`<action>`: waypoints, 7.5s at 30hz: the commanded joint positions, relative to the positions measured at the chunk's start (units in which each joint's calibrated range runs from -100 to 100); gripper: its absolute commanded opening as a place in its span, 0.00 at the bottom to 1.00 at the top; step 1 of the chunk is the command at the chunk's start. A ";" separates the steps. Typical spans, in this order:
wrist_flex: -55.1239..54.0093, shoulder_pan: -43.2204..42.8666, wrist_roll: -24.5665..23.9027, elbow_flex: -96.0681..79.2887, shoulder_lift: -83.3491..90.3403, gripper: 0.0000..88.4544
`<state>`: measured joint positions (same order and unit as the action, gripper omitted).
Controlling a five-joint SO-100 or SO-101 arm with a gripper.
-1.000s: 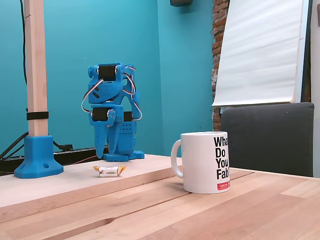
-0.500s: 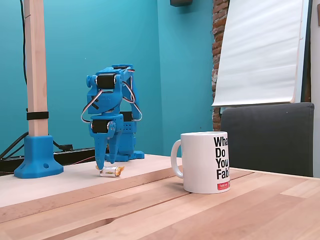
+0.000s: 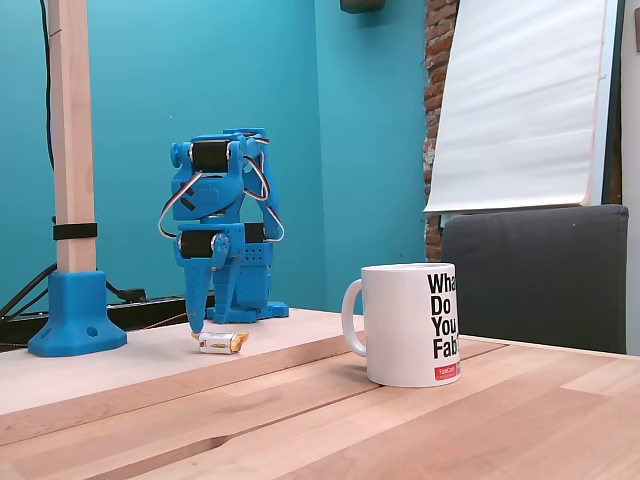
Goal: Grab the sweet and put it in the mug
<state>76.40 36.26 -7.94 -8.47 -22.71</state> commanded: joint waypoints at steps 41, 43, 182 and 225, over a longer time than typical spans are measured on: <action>-5.19 -0.32 0.10 3.83 -9.65 0.24; -5.19 -0.32 0.10 3.83 -9.74 0.24; -16.65 -34.23 -29.99 2.67 21.16 0.00; -16.65 -30.89 -32.43 14.27 10.49 0.23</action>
<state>60.54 5.24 -40.51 2.29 -13.08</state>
